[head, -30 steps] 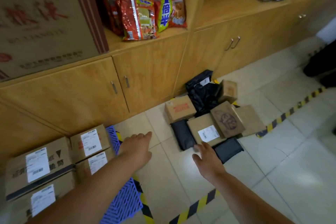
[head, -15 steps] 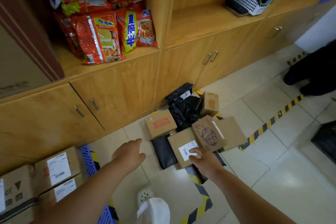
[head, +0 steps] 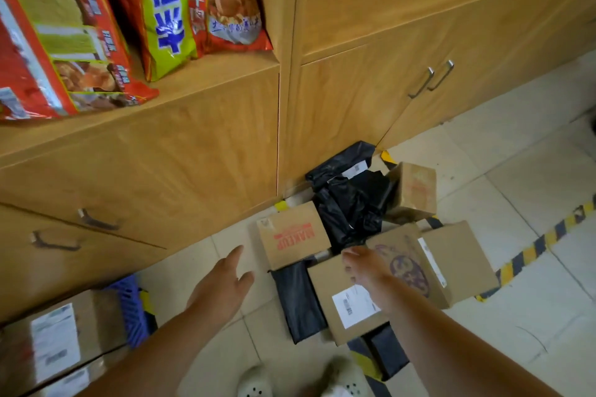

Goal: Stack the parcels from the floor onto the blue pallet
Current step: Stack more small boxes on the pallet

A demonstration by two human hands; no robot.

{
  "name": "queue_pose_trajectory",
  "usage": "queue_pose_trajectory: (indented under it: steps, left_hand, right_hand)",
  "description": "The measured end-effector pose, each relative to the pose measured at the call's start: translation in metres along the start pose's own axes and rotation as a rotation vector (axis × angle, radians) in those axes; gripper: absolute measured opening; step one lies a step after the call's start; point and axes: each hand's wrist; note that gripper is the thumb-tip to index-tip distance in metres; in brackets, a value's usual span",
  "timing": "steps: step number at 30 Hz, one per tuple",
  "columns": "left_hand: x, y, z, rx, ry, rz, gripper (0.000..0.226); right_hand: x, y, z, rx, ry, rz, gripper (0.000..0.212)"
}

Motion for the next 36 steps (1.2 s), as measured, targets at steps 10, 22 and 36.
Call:
queue_pose_trajectory:
  steps: [10, 22, 36]
  left_hand:
    - [0.118, 0.141, -0.005, -0.181, -0.275, -0.081, 0.063]
    - [0.194, 0.275, -0.009, -0.254, -0.572, -0.049, 0.042]
    - [0.132, 0.226, 0.0, -0.267, -0.699, 0.021, 0.043]
  right_hand:
    - [0.027, 0.182, 0.038, 0.043, -0.076, -0.088, 0.021]
    - [0.084, 0.31, 0.078, -0.053, -0.286, -0.102, 0.055]
    - [0.047, 0.254, 0.028, -0.003, -0.067, -0.109, 0.03]
Point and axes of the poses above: each hand's wrist, its own y-axis towards the middle knuckle, its own x-axis out of the palm, z = x × y, and after that the axes turned 13 degrees about y, right-handed
